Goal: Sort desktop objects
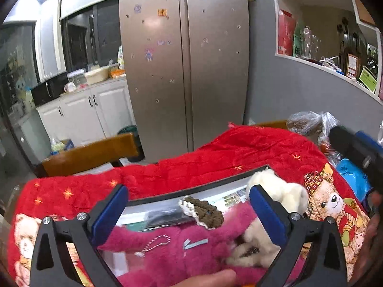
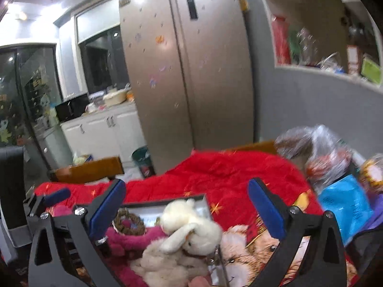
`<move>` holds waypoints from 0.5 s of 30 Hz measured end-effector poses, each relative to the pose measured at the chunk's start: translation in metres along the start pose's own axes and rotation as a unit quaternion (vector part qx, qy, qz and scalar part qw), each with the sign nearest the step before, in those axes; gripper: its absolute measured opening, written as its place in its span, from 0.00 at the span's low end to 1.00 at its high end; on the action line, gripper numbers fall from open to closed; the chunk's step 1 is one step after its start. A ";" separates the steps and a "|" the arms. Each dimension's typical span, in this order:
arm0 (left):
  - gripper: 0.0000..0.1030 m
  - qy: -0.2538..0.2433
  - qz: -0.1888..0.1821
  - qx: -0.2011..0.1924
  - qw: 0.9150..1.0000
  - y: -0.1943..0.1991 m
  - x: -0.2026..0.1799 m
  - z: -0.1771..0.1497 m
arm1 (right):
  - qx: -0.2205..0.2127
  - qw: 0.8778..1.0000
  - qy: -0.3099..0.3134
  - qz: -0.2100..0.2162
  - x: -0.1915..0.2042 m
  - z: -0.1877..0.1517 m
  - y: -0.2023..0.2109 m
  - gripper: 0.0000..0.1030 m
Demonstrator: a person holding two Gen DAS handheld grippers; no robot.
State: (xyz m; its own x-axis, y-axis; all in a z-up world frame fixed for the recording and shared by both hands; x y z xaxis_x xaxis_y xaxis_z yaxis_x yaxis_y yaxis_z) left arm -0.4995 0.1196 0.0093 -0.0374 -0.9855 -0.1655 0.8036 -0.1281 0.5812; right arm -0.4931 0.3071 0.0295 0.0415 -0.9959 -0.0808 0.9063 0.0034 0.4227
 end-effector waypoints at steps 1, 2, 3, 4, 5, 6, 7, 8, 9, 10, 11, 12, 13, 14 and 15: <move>1.00 -0.007 0.008 -0.028 1.000 0.016 0.000 0.005 | -0.012 1.000 -0.004 -0.002 -0.002 0.008 0.012 1.00; 1.00 -0.011 0.015 -0.047 0.999 0.028 0.001 0.006 | -0.021 1.000 -0.007 0.000 -0.001 0.013 0.024 1.00; 1.00 -0.014 0.021 -0.065 0.998 0.042 0.002 0.007 | -0.029 1.000 -0.011 0.004 0.000 0.020 0.041 1.00; 1.00 -0.010 0.022 -0.083 0.996 0.063 0.004 0.006 | -0.033 0.999 -0.014 0.006 0.000 0.024 0.052 1.00; 1.00 -0.003 0.014 -0.092 0.996 0.077 0.005 0.004 | -0.037 0.999 -0.016 0.007 0.002 0.027 0.064 1.00; 1.00 0.003 0.005 -0.100 0.995 0.093 0.007 -0.001 | -0.042 0.999 -0.021 0.004 0.005 0.027 0.079 1.00; 1.00 0.005 -0.001 -0.107 0.994 0.115 0.010 -0.010 | -0.048 0.998 -0.027 0.003 0.009 0.025 0.097 1.00; 1.00 0.007 -0.003 -0.116 0.993 0.132 0.014 -0.017 | -0.054 0.998 -0.029 0.009 0.015 0.022 0.114 1.00; 1.00 0.013 -0.003 -0.131 0.991 0.149 0.020 -0.024 | -0.054 0.998 -0.026 0.012 0.019 0.018 0.124 1.00; 1.00 0.029 0.004 -0.162 0.986 0.177 0.033 -0.034 | -0.051 0.998 -0.018 0.015 0.027 0.012 0.140 1.00; 1.00 0.036 0.010 -0.184 0.982 0.198 0.042 -0.043 | -0.051 0.999 -0.013 0.014 0.032 0.008 0.151 1.00; 1.00 0.036 0.013 -0.201 0.979 0.214 0.048 -0.050 | -0.053 0.999 -0.015 0.000 0.036 -0.003 0.169 1.00; 1.00 0.029 0.017 -0.219 0.975 0.233 0.055 -0.060 | -0.056 0.998 -0.025 -0.017 0.036 -0.012 0.182 1.00; 1.00 0.020 0.022 -0.232 0.972 0.251 0.062 -0.072 | -0.060 0.997 -0.038 -0.029 0.035 -0.023 0.194 1.00; 1.00 0.012 0.025 -0.236 0.971 0.262 0.069 -0.083 | -0.060 0.997 -0.047 -0.030 0.037 -0.036 0.206 1.00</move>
State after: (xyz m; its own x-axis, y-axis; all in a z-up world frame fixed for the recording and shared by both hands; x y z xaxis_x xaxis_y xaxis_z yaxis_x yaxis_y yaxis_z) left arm -0.2420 0.0270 0.0845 0.0189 -0.9854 -0.1689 0.9872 -0.0084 0.1594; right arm -0.2899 0.2740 0.0812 -0.0493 -0.9987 -0.0157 0.9498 -0.0517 0.3084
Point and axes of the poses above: each gripper's, at about its wrist camera, not at the fingertips, and y roughly against the way its jaws point, x to its left, z to its top, the point moved 8 cm from there along -y, roughly the way its jaws point, and after that the axes turned 15 degrees about y, right-handed, at the moved point
